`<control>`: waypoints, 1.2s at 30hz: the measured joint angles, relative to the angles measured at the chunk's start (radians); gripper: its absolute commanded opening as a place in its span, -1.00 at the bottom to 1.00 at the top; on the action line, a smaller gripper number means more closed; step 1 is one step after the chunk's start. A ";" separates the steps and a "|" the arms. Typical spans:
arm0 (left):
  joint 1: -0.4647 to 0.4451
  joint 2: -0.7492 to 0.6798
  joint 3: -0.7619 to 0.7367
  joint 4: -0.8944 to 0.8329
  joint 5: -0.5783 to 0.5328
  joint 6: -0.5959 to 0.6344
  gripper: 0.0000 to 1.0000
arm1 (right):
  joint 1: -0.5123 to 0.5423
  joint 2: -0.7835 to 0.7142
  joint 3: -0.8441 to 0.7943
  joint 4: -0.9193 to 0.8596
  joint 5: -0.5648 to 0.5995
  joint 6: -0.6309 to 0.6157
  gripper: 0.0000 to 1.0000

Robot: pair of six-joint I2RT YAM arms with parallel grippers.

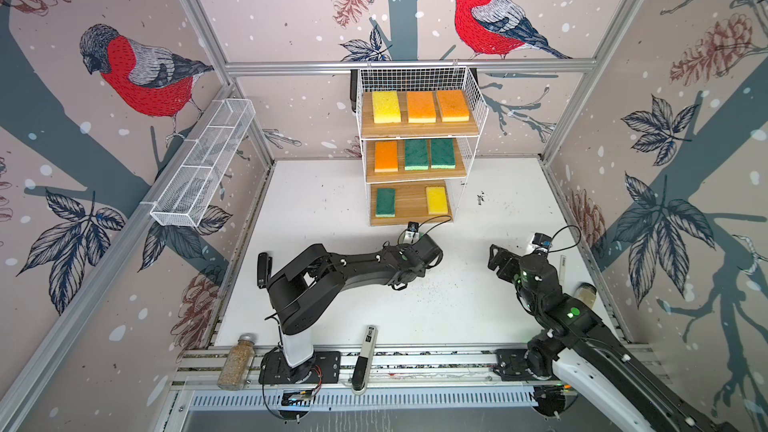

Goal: Place and organize the cleaning sponges onto the shelf

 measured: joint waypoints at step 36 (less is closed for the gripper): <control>0.113 0.096 0.150 0.137 -0.100 0.020 0.12 | -0.008 0.077 0.084 -0.003 0.006 -0.009 0.88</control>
